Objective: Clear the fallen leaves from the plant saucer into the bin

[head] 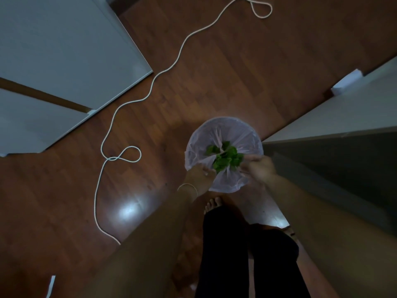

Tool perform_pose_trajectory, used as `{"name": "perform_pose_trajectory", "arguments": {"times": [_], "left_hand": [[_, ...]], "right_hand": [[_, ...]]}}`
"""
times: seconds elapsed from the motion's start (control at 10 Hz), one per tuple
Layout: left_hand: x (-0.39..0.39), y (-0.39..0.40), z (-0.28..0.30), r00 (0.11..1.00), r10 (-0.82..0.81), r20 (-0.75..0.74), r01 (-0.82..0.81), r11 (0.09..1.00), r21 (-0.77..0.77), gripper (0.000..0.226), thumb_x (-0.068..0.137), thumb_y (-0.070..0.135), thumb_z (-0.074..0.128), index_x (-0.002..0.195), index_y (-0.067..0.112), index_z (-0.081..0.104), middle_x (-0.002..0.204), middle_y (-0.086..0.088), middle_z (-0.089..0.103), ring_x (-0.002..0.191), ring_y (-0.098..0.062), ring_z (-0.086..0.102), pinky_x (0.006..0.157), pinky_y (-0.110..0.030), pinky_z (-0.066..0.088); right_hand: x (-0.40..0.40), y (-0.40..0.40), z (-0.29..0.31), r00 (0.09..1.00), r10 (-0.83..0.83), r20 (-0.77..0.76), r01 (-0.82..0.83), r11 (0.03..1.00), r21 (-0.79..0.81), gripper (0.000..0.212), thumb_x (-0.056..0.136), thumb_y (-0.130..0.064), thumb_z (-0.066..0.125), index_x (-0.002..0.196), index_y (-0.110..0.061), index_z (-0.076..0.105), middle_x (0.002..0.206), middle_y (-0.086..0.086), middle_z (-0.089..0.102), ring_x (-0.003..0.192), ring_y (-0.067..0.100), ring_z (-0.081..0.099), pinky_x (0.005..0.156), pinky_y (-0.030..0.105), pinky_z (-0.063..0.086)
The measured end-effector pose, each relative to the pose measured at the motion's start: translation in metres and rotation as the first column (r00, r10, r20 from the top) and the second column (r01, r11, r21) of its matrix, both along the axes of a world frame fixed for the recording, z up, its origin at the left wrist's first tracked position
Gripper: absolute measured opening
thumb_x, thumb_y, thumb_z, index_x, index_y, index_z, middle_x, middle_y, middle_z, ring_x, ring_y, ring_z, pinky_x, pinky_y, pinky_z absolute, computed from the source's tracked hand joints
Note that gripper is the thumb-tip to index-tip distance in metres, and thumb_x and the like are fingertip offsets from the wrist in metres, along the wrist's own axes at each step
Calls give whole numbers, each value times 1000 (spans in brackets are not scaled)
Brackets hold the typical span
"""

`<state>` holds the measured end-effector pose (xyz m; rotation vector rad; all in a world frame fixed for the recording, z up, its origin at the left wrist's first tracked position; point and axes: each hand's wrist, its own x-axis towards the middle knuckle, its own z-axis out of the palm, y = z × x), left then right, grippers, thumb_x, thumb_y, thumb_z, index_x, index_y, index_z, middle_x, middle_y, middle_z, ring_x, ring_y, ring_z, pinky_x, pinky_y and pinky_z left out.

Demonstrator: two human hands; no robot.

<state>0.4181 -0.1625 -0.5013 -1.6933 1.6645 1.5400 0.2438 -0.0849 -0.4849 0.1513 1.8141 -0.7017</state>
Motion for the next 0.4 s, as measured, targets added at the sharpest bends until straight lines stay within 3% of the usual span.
{"name": "perform_pose_trajectory", "arguments": {"times": [0.1, 0.2, 0.3, 0.4], "left_hand": [[2, 0, 3, 999, 34, -24, -34, 999, 1, 28, 88, 21, 61, 63, 20, 47, 63, 2, 53, 61, -14, 52, 52, -22, 38], [12, 8, 4, 1000, -21, -18, 21, 999, 24, 21, 90, 25, 58, 72, 17, 51, 73, -1, 57, 72, -19, 55, 63, -24, 39], [21, 14, 4, 999, -33, -23, 33, 999, 8, 12, 90, 26, 58, 83, 16, 58, 94, -12, 65, 89, -27, 61, 75, -27, 41], [33, 26, 9, 997, 56, -55, -56, 998, 2, 17, 89, 22, 58, 97, 10, 67, 102, -11, 68, 94, -26, 63, 79, -28, 45]], "right_hand": [[5, -2, 4, 999, 31, -28, -31, 999, 9, 13, 72, -6, 70, 67, -16, 77, 71, 7, 72, 72, 24, 67, 71, 33, 56], [11, 4, -2, 998, 47, -31, -47, 999, -22, 18, 81, -11, 66, 75, -24, 76, 86, 8, 73, 87, 25, 67, 84, 37, 56], [11, 8, 5, 998, 59, -29, -59, 998, 1, 26, 89, -11, 59, 111, -15, 73, 111, 13, 71, 103, 29, 67, 95, 42, 54], [10, 17, 25, 996, 65, -61, -64, 998, 12, 24, 91, -8, 58, 111, -10, 72, 104, 9, 69, 95, 24, 66, 89, 36, 54]]}}
